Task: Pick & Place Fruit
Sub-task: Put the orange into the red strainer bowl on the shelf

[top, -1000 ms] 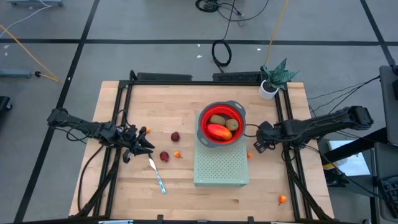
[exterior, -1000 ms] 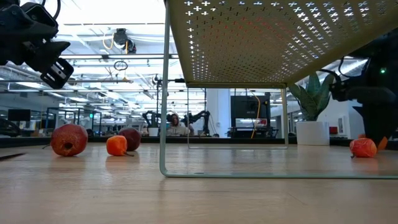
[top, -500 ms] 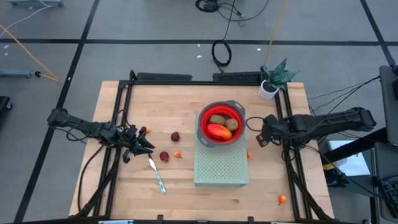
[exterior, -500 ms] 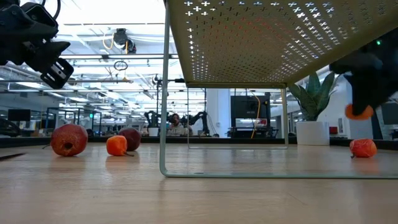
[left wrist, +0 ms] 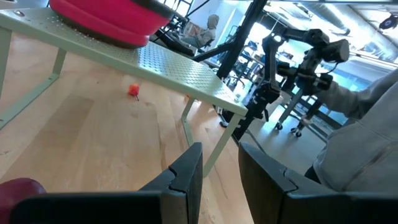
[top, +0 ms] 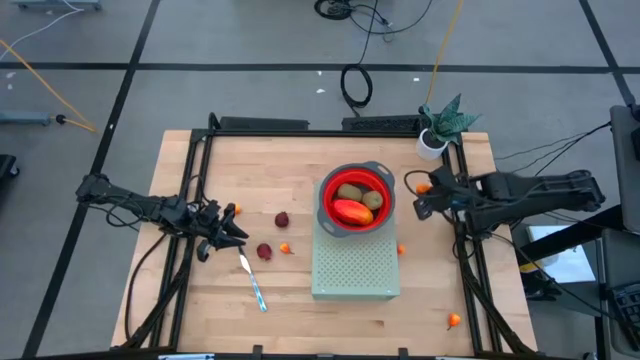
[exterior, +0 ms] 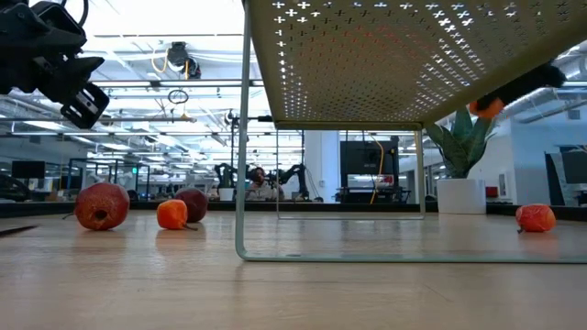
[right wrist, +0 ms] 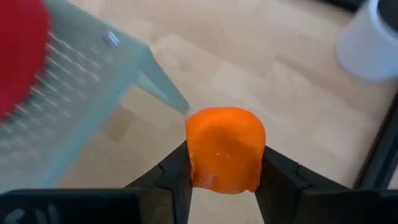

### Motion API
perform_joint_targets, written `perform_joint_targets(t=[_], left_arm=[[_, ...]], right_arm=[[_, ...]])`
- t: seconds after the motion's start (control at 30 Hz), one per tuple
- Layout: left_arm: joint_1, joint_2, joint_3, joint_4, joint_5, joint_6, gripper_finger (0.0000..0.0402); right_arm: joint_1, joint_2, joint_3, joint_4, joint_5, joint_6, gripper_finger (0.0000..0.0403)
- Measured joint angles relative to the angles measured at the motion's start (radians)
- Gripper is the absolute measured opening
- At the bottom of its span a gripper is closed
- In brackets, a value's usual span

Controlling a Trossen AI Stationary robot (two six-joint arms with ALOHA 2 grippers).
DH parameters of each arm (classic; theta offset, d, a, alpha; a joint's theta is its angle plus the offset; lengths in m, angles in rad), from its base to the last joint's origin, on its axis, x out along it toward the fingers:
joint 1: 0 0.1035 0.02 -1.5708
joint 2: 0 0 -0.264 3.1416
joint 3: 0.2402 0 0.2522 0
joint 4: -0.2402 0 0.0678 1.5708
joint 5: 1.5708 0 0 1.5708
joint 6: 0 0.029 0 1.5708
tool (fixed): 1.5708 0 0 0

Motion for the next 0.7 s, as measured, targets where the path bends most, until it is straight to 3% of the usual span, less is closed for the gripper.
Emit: perform_joint_targets(t=[0.2, 0.5, 0.6, 0.7], left_arm=[[0.000, 0.000, 0.000, 0.002, 0.000, -0.001, 0.0102], [0.000, 0.000, 0.000, 0.002, -0.027, -0.001, 0.0102], [0.001, 0.000, 0.000, 0.002, -0.028, 0.002, 0.0102], [0.001, 0.000, 0.000, 0.002, -0.039, 0.002, 0.0102]], right_arm=[[0.000, -0.009, 0.059, 0.148, 0.052, -0.163, 0.0128], [0.000, -0.055, 0.067, 0.578, 0.075, -0.505, 0.0128], [0.000, -0.062, 0.067, 0.697, 0.027, -0.621, 0.0128], [0.000, -0.062, 0.067, 0.794, -0.089, -0.745, 0.0128]])
